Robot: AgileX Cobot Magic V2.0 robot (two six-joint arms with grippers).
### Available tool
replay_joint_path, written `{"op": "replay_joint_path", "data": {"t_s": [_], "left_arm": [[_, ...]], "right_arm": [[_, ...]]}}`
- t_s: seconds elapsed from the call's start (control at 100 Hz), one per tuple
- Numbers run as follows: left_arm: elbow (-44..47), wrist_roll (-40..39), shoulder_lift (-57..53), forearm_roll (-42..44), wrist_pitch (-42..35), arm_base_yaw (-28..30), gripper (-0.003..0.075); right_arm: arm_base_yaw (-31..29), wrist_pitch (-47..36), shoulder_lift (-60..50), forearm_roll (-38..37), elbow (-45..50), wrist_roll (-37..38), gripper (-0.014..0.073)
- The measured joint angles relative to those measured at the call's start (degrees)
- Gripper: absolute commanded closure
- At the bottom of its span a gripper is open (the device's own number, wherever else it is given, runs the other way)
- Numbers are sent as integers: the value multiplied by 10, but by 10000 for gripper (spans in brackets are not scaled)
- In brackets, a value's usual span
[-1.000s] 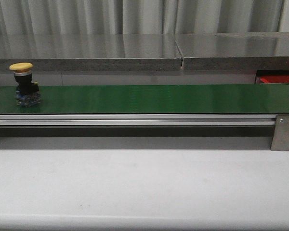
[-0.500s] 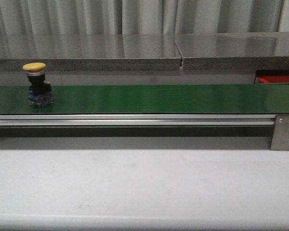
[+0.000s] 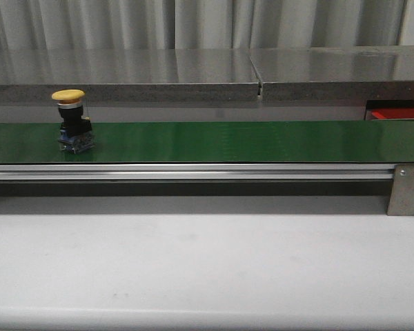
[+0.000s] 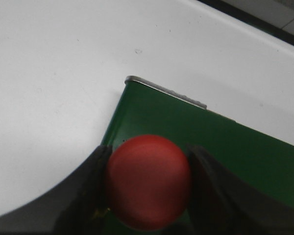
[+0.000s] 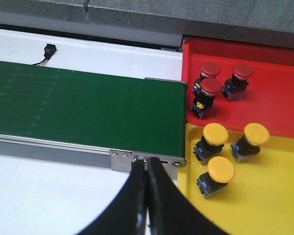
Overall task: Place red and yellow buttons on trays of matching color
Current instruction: 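Set the red button on the green belt and open the left gripper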
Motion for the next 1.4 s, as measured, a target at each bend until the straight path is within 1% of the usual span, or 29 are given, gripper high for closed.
{"op": "replay_joint_path", "data": {"t_s": [0.16, 0.21, 0.24, 0.25, 0.28, 0.36, 0.43, 0.46, 0.64, 0.87, 0.94, 1.01, 1.05, 1.06, 1.08, 1.13, 1.15, 1.16, 1.17, 1.19, 1.4], "left_arm": [[38, 2, -1, 0, -36, -9, 497], [44, 3, -1, 0, -42, -9, 477], [47, 3, -1, 0, -44, -9, 452], [49, 3, -1, 0, -44, -9, 427], [50, 5, -1, 0, -46, -9, 395], [51, 5, -1, 0, -48, -9, 243], [51, 5, -2, 0, -52, -9, 160], [51, 5, -2, 0, -52, -9, 150], [51, 5, -11, -1, -52, -9, 154], [51, 10, -67, -3, -43, -9, 160], [51, 21, -89, -3, -31, -12, 209], [51, 29, -110, -3, -17, -17, 316], [51, 32, -122, -3, -8, -23, 406], [51, 34, -124, -3, -6, -24, 439], [51, 36, -129, -3, -2, -28, 473], [51, 40, -142, -3, 5, -39, 612], [51, 41, -148, -3, 7, -44, 645], [51, 41, -151, -3, 9, -46, 694], [51, 42, -153, -3, 10, -50, 694], [51, 42, -159, -3, 12, -55, 739], [51, 48, -207, 21, 28, -121, 741]], "right_arm": [[0, 0, 0, 0, 0, 0, 701], [0, 0, 0, 0, 0, 0, 701], [0, 0, 0, 0, 0, 0, 701], [0, 0, 0, 0, 0, 0, 701], [0, 0, 0, 0, 0, 0, 701], [0, 0, 0, 0, 0, 0, 701], [0, 0, 0, 0, 0, 0, 701], [0, 0, 0, 0, 0, 0, 701], [0, 0, 0, 0, 0, 0, 701], [0, 0, 0, 0, 0, 0, 701], [0, 0, 0, 0, 0, 0, 701], [0, 0, 0, 0, 0, 0, 701], [0, 0, 0, 0, 0, 0, 701], [0, 0, 0, 0, 0, 0, 701], [0, 0, 0, 0, 0, 0, 701], [0, 0, 0, 0, 0, 0, 701], [0, 0, 0, 0, 0, 0, 701], [0, 0, 0, 0, 0, 0, 701], [0, 0, 0, 0, 0, 0, 701], [0, 0, 0, 0, 0, 0, 701], [0, 0, 0, 0, 0, 0, 701]]}}
